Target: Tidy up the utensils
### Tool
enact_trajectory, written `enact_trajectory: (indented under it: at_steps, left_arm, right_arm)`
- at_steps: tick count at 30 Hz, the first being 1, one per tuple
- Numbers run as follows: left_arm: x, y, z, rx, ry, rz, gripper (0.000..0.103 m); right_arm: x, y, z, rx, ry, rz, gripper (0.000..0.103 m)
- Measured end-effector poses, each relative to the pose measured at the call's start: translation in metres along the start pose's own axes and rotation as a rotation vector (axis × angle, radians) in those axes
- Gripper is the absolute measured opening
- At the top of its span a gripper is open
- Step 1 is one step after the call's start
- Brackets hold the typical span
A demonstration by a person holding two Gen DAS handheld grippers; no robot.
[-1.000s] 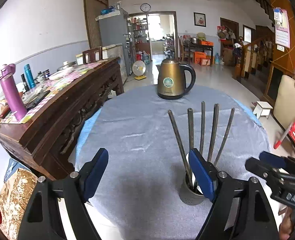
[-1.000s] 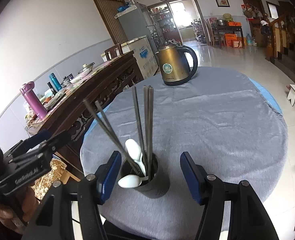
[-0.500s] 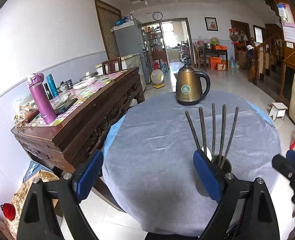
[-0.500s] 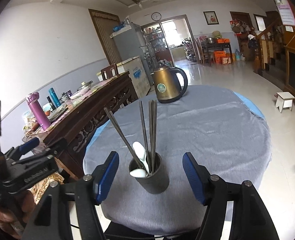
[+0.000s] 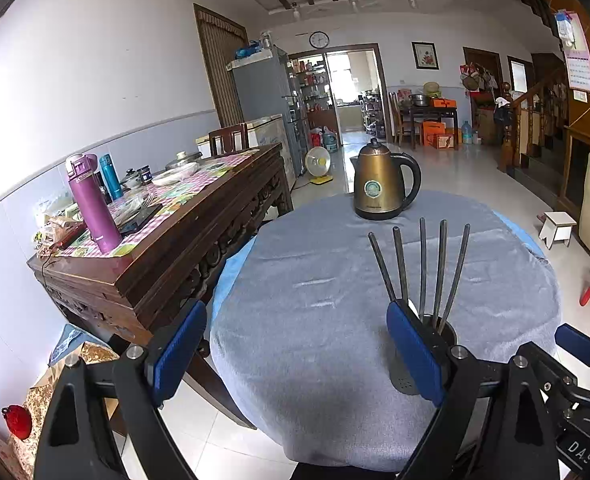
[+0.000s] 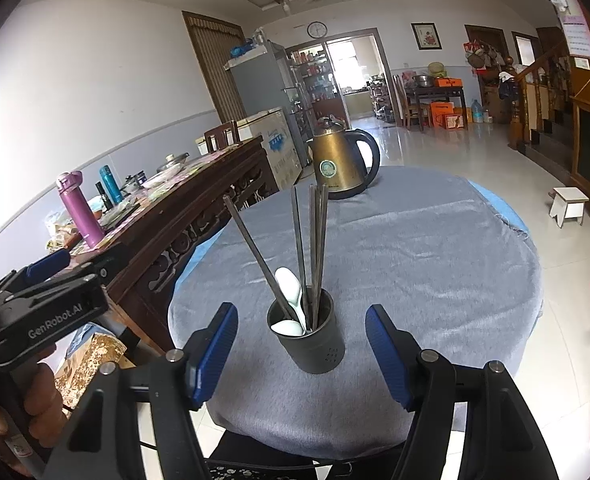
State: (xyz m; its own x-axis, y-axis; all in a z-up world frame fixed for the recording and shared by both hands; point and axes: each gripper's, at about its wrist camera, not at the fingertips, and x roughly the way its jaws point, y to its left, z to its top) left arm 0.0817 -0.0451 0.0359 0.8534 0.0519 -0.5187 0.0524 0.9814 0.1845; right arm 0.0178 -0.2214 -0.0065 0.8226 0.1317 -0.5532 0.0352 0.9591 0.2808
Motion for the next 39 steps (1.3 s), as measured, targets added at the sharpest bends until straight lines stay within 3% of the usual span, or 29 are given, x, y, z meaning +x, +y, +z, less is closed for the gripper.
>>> enact_trajectory:
  at_steps: [39]
  left_arm:
    - [0.017,0.016,-0.011,-0.032,0.042,0.0,0.092]
  right_arm:
    - [0.01,0.014,-0.006,-0.034,0.008,-0.015,0.07]
